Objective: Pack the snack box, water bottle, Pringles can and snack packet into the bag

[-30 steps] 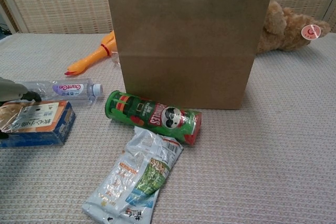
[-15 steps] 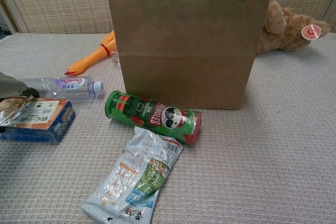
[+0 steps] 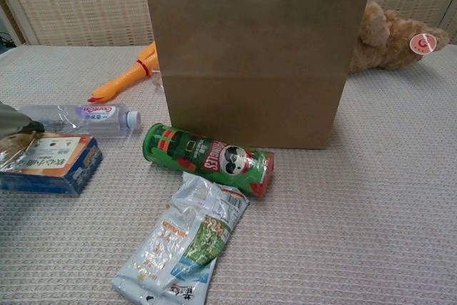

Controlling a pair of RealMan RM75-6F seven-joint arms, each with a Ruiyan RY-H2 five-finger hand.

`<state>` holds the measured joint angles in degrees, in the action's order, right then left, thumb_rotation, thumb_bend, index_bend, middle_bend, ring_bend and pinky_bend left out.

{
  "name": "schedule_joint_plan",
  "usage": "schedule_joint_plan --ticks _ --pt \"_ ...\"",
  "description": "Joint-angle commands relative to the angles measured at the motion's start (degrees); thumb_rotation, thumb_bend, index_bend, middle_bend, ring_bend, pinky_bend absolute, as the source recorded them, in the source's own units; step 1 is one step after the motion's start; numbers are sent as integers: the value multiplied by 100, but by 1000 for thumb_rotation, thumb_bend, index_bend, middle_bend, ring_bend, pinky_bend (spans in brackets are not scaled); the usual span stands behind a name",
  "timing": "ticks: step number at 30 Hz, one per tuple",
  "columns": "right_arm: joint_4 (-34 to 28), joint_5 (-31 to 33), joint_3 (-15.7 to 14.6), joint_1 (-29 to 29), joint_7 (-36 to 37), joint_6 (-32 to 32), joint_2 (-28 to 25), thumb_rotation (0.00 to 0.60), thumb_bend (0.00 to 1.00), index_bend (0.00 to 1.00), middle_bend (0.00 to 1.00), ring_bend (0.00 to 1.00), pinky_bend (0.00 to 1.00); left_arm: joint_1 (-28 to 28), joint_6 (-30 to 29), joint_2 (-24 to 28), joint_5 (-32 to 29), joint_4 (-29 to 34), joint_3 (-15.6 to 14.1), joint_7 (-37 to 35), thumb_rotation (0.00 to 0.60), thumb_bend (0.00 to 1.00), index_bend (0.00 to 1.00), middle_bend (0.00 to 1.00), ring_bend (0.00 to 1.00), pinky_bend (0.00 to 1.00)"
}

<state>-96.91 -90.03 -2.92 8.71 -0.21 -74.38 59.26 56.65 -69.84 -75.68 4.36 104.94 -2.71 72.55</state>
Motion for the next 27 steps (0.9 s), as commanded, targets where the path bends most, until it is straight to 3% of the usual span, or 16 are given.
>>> schedule_joint_plan --ticks 1,2,5,8,18,27 --pt "2 -4 1 -2 3 -8 0 600 129 21 0 0 0 -35 -92 -47 273 -59 -89 -72 600 317 24 72 103 293" --pt "6 -8 0 -5 8 -14 2 600 128 22 0 0 0 -75 -115 -51 404 -68 -90 -167 600 342 98 182 219 385" --pt "11 -26 -2 -8 34 -29 3 600 128 26 0 0 0 -129 -167 -32 558 -56 -150 -221 600 437 346 433 436 519" --pt "24 -40 -3 -12 51 -44 8 600 128 30 0 0 0 -135 -195 -12 506 -7 -169 -185 600 474 459 536 519 588" --pt "47 -44 0 -25 94 -72 6 600 128 31 0 0 0 -95 -447 603 534 532 -133 -152 600 487 496 578 548 610" --pt "55 -34 9 -37 24 -96 21 600 128 31 0 0 0 -186 -598 1778 1033 1516 292 -913 600 495 496 577 548 607"
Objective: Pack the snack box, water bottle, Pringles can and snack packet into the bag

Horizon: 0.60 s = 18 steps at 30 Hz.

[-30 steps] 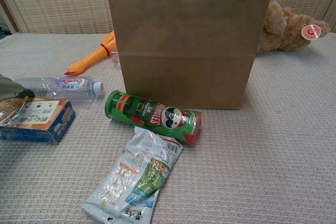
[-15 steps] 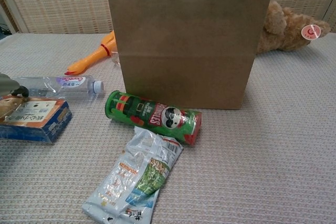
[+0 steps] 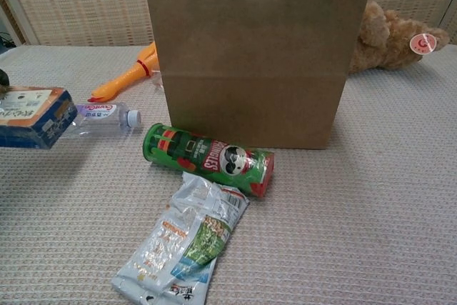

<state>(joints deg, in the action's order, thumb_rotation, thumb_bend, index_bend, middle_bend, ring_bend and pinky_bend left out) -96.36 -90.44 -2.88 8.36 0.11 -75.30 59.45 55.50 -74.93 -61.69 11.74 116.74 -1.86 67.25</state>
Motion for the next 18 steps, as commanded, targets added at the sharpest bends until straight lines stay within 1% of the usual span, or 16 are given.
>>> schedule_joint_plan --ticks 1,5,6,11,15,18 --pt "3 12 8 -2 -18 -5 5 600 128 31 0 0 0 -108 -138 474 408 411 269 -522 600 501 495 577 548 605" --pt "0 14 7 -5 -35 -5 7 600 128 31 0 0 0 -220 -280 937 764 713 619 -1096 600 516 494 578 548 602" --pt "3 13 10 -5 -41 -9 8 600 128 31 0 0 0 -228 -275 1036 794 765 680 -1170 600 515 494 578 548 602" --pt "2 15 16 -4 -37 -13 9 600 128 31 0 0 0 -233 -301 1562 958 915 1211 -1726 600 514 493 577 547 603" --pt "5 5 15 -4 -66 -17 17 600 128 31 0 0 0 -207 -246 1767 1133 962 1618 -2174 600 514 489 577 548 603" --pt "-3 5 20 4 -95 -8 27 600 128 31 0 0 0 -130 -229 1747 1406 1099 1883 -2425 600 515 488 577 548 603"
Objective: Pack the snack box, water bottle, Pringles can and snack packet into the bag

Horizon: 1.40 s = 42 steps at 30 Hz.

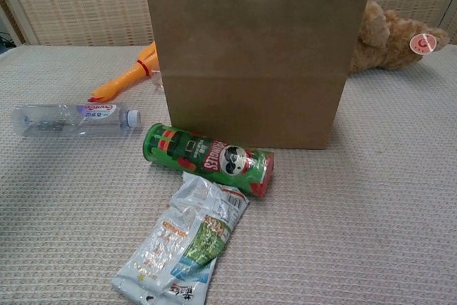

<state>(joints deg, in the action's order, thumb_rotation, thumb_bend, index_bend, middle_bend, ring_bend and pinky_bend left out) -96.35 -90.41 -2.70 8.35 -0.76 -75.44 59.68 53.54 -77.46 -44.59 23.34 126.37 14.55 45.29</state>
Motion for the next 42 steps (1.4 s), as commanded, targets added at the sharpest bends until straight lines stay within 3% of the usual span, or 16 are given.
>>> schedule_joint_plan --ticks 1,7,14,20,24,29,38,42 --pt "-6 3 5 7 -17 10 8 600 128 31 0 0 0 102 8 4 324 190 301 -254 600 515 487 577 548 603" --pt "-13 12 8 23 -40 39 15 600 128 31 0 0 0 566 -210 -453 615 566 649 -41 600 516 482 574 548 605" --pt "1 12 5 38 -17 63 5 600 128 31 0 0 0 1293 -439 -1356 506 862 1122 10 600 515 485 577 548 610" --pt "0 -11 -7 38 3 62 -7 600 129 31 0 0 0 1647 -594 -1816 414 772 1174 224 600 514 484 577 548 610" --pt "12 -11 -14 42 19 75 -12 600 128 31 0 0 0 2170 -549 -2369 246 406 1255 516 600 512 484 576 548 610" --pt "8 10 -16 60 56 120 -37 600 128 31 0 0 0 2570 -265 -2926 379 -517 1328 431 600 509 485 577 548 610" --pt "-5 115 -1 105 70 243 -48 600 128 31 0 0 0 2742 378 -3166 492 -1470 1362 78 600 505 479 568 540 599" --pt "-38 139 -3 122 87 289 -75 600 128 30 0 0 0 2741 623 -3153 176 -1563 1151 220 600 472 399 481 458 521"
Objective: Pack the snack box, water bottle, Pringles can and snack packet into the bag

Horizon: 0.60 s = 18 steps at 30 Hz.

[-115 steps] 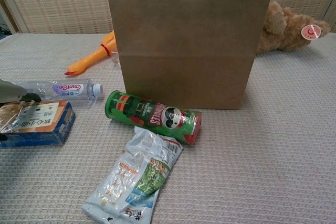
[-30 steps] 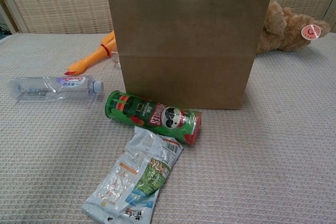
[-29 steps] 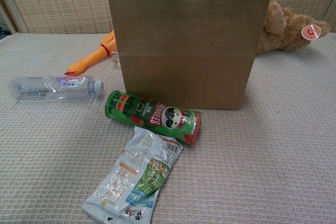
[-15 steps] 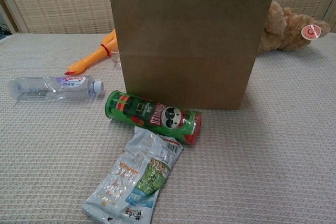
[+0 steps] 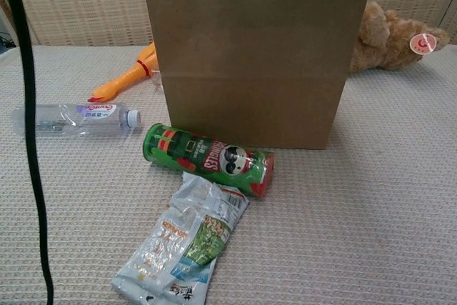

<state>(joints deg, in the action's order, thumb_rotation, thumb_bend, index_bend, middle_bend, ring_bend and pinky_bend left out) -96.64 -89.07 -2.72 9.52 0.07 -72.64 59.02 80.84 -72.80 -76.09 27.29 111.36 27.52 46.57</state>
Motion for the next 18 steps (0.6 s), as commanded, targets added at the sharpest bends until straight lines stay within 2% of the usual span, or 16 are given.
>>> schedule_joint_plan --ticks 1,3,5,6,8,11,18 --pt "-20 3 -3 9 4 15 -17 600 128 31 0 0 0 5 218 8 -368 -67 -215 148 600 450 355 438 420 482" --pt "-32 -6 -8 13 -1 20 -30 600 128 31 0 0 0 -2 294 36 -584 -75 -324 250 600 382 197 298 294 374" --pt "-43 -7 -12 15 -9 26 -38 600 128 31 0 0 0 -16 363 62 -748 -96 -426 314 600 350 82 177 180 309" --pt "-48 -6 -13 17 -12 30 -40 600 128 31 0 0 0 -20 378 75 -801 -110 -461 340 600 340 38 103 114 272" --pt "-55 -11 -16 21 -26 36 -40 600 128 31 0 0 0 -38 379 99 -884 -121 -489 338 600 331 0 19 31 207" --pt "-55 -9 -16 27 -60 44 -29 600 128 31 0 0 0 -73 342 148 -844 -85 -463 258 600 326 0 0 0 129" --pt "-67 8 -11 30 -108 45 -19 600 128 31 0 0 0 -176 240 295 -565 117 -440 102 600 322 0 0 0 110"
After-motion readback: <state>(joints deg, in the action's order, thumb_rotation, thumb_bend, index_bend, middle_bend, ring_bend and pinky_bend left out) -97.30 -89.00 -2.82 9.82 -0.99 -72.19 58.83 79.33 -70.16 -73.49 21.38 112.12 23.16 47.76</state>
